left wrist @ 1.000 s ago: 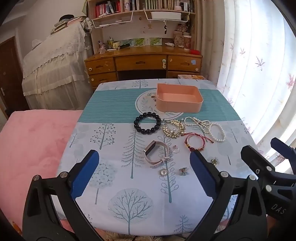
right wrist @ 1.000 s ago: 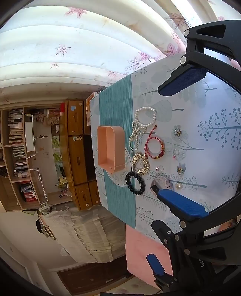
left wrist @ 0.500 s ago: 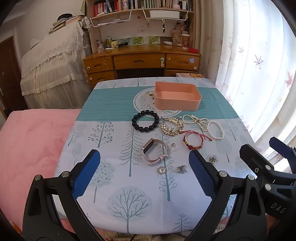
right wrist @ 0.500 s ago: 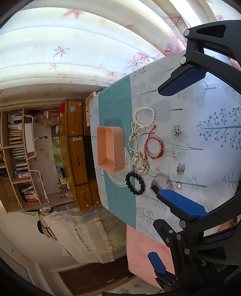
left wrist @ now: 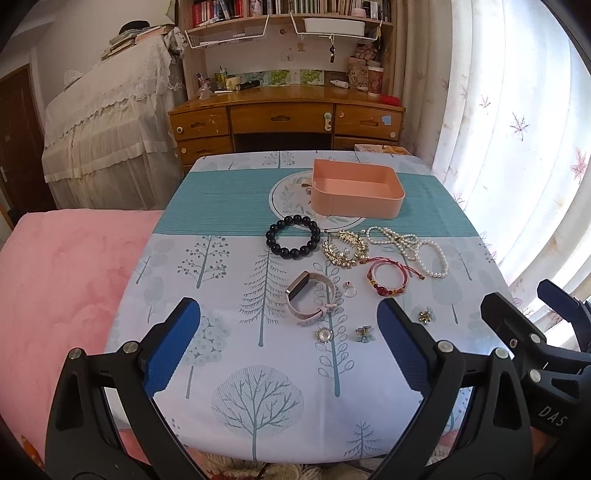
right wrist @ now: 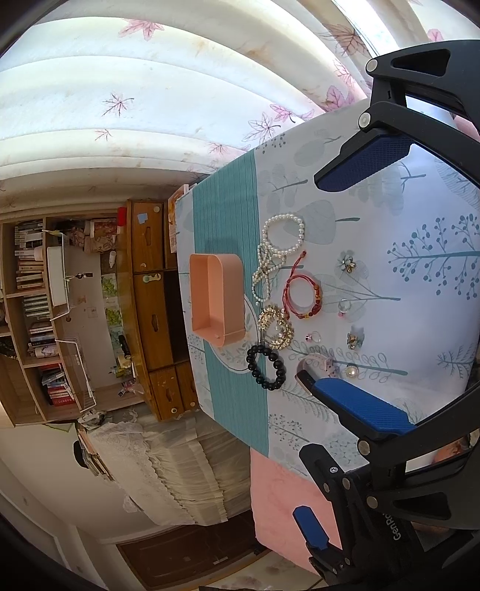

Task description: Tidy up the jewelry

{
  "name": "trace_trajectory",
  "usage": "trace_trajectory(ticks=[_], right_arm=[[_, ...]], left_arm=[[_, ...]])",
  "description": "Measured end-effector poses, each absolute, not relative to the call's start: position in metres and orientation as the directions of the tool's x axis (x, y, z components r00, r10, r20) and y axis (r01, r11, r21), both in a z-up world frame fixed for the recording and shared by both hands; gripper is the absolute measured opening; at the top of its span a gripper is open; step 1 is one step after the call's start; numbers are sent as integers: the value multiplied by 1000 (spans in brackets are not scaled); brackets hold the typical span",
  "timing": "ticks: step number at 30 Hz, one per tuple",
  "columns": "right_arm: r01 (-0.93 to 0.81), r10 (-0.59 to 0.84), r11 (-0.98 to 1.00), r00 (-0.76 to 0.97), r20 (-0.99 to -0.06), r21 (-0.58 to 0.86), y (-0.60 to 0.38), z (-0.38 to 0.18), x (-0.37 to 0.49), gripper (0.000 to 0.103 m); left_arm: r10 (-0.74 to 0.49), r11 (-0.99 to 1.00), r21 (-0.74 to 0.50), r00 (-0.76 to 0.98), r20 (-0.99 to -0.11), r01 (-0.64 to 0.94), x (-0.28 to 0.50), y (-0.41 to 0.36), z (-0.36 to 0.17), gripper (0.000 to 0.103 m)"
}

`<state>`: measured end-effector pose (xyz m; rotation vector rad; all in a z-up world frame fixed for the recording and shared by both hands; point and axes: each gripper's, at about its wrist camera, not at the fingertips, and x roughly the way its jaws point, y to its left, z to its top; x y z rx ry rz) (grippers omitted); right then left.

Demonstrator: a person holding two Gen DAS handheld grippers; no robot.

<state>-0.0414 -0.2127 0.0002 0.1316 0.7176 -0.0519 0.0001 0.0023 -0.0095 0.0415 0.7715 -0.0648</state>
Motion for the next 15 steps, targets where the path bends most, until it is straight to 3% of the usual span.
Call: trace_trajectory(ticks=[15], right_arm=[[86, 9, 990, 741, -672, 108, -210, -13, -42, 103]], left_arm=[[-47, 997, 12, 712, -701, 78, -1, 2, -13, 96]])
